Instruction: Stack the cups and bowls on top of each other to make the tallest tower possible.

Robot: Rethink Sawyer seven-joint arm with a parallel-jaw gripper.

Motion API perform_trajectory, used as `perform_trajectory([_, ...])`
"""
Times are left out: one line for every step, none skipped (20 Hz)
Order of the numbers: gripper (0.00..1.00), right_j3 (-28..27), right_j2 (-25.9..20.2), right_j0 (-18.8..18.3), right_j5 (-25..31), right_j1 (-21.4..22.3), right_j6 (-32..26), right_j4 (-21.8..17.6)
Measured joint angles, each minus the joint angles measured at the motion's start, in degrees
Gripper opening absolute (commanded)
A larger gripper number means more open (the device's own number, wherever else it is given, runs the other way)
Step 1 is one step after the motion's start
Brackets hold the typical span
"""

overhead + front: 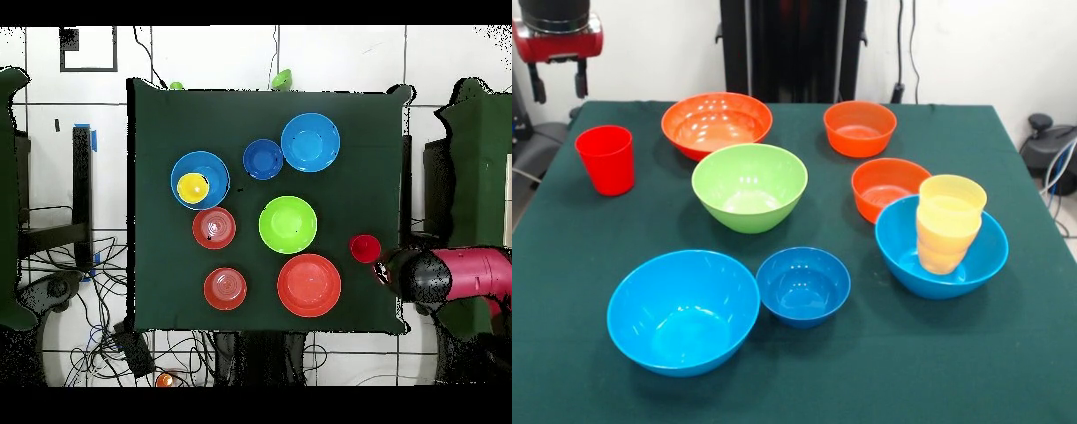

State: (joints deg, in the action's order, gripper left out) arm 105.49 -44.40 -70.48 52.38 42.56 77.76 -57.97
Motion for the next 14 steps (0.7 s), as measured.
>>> perform_trajectory([1.0, 0.0, -0.3, -0.2, -0.2, -0.1, 0.0, 0.4])
perform_trajectory([1.0, 0.0, -0.9, -0.6, -0.5, -0.4, 0.0, 1.1])
perform_trajectory([1.0, 0.0, -1.7, -1.2, -0.7, -0.7, 0.0, 2.1])
perform_trajectory([1.0, 0.0, -2.8, -1.9, -1.0, -1.1, 0.0, 3.4])
perform_trajectory([1.0, 0.0, -3.9, -2.8, -1.4, -1.6, 0.0, 4.8])
perform_trajectory([1.0, 0.1, -5.1, -3.8, -1.7, -2.3, 0.0, 6.3])
perform_trajectory([1.0, 0.1, -5.9, -4.5, -1.9, -2.9, 0.0, 7.2])
perform_trajectory([1.0, 0.1, -6.5, -5.2, -2.1, -3.4, 0.0, 7.9])
perform_trajectory([1.0, 0.1, -7.0, -5.6, -2.2, -3.8, 0.0, 8.4])
perform_trajectory([1.0, 0.1, -7.3, -5.9, -2.2, -4.1, 0.0, 8.6])
perform_trajectory([1.0, 0.1, -7.8, -6.5, -2.3, -4.8, 0.0, 9.0])
perform_trajectory([1.0, 0.1, -8.2, -6.9, -2.3, -5.3, 0.0, 9.1])
perform_trajectory([1.0, 0.1, -8.6, -7.2, -2.3, -5.9, 0.0, 9.1])
perform_trajectory([1.0, 0.1, -8.8, -7.5, -2.3, -6.3, 0.0, 9.1])
